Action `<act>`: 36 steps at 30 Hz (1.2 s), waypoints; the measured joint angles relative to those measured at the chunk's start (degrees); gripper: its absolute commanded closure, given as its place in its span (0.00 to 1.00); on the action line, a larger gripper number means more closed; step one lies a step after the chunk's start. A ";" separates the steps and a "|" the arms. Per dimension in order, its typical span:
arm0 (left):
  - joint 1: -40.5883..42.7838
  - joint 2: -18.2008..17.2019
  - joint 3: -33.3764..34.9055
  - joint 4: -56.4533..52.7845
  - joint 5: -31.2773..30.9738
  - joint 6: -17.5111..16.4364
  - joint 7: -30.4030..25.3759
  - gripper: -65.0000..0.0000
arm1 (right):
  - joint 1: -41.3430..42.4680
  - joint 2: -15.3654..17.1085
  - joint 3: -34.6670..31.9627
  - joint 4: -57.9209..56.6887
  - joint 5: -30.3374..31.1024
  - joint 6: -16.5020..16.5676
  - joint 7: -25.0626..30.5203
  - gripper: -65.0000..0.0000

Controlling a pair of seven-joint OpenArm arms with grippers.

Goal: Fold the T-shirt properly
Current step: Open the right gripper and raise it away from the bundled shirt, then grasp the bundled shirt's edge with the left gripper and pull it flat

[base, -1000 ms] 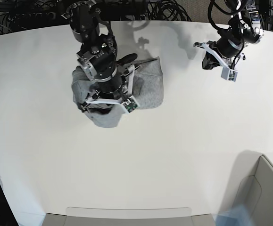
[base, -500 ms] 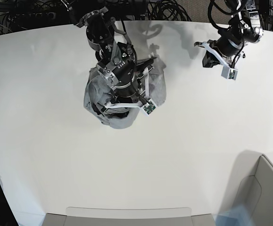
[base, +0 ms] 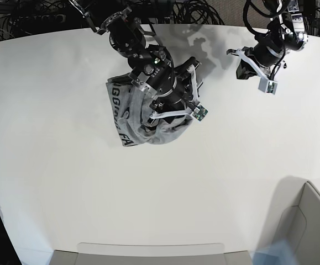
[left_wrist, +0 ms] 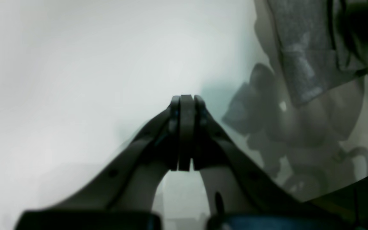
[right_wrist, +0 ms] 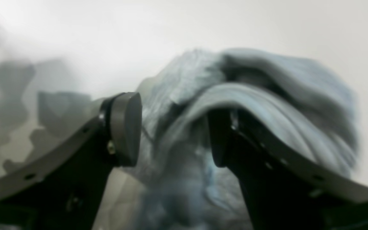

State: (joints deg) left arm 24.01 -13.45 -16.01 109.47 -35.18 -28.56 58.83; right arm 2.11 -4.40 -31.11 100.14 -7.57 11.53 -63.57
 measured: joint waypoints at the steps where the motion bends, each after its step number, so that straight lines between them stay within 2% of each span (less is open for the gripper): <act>1: -0.02 0.00 0.09 0.00 -0.02 -0.02 -0.04 1.00 | 0.48 0.07 0.09 0.00 1.90 0.00 0.48 0.49; 5: -0.02 0.00 0.15 0.00 0.00 0.00 -0.02 1.00 | 0.74 -0.04 -0.20 -0.02 9.01 0.00 5.88 0.49; 7: -0.02 0.00 0.15 0.00 0.00 0.00 -0.02 1.00 | 1.36 -0.04 -0.24 -0.70 10.56 0.00 7.19 0.49; 12: -0.02 0.15 0.15 0.00 0.00 0.00 -0.04 1.00 | 4.42 0.09 -0.17 -3.17 10.25 0.00 6.91 0.49; 16: -0.02 0.17 0.15 0.00 0.00 0.02 -0.07 1.00 | 3.43 0.11 -0.20 0.04 10.34 0.00 6.80 0.49; 19: -0.02 0.17 0.15 0.00 0.00 0.00 -0.02 1.00 | 0.98 2.05 1.25 4.37 10.86 0.11 7.02 0.50; 26: -0.02 0.28 0.15 0.00 -0.02 -0.26 -0.22 1.00 | -1.31 7.91 13.05 10.34 10.47 0.00 7.08 0.55; 29: -0.17 0.31 0.15 0.07 -0.98 -0.22 -0.46 0.91 | -2.67 10.29 19.02 11.72 11.28 0.11 6.93 0.55; 33: -0.22 0.31 0.15 0.07 -10.56 -0.31 -0.57 0.81 | -3.76 13.88 30.16 12.26 11.85 -0.33 6.73 0.55; 36: -0.57 0.31 0.28 0.07 -17.49 -0.22 -0.48 0.80 | -5.95 15.67 36.59 12.33 18.58 -0.11 6.86 0.55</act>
State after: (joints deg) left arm 23.44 -13.15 -15.73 109.54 -52.66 -28.77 58.35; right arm -3.84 11.27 5.48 112.46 11.00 11.42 -56.71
